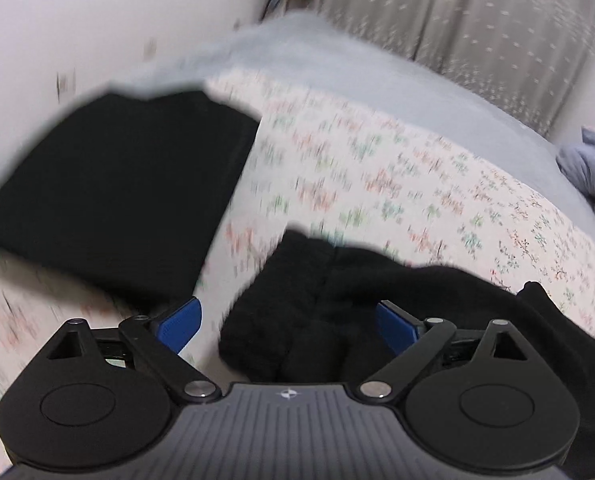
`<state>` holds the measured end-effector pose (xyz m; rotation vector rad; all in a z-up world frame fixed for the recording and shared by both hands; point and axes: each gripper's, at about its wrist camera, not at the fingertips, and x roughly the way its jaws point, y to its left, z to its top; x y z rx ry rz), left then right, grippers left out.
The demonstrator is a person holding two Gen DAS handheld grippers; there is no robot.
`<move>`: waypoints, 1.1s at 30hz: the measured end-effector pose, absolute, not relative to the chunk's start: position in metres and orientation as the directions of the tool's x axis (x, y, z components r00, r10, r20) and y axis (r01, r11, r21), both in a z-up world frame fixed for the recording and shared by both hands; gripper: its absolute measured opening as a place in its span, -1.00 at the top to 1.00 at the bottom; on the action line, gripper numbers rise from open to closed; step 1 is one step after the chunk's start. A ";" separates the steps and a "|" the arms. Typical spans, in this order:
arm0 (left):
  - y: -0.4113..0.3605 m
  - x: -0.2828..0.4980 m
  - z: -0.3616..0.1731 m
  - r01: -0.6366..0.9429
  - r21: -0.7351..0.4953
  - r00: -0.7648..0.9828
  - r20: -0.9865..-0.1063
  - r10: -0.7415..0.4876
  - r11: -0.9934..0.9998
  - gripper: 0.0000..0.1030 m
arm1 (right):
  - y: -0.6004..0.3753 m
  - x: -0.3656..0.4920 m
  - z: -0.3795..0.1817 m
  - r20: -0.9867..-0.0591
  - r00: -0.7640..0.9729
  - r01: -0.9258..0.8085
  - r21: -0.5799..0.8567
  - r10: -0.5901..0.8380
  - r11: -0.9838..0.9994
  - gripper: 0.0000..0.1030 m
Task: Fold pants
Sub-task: 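Open both tools and release the sweatpants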
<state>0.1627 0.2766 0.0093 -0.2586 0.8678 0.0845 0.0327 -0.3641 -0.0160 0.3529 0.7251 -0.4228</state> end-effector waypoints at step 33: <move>-0.031 0.290 -0.037 0.549 0.057 0.476 -0.842 -0.255 0.834 -0.32 | -0.420 -0.004 -0.046 -0.746 0.540 0.709 0.153 -0.389 0.689 -0.12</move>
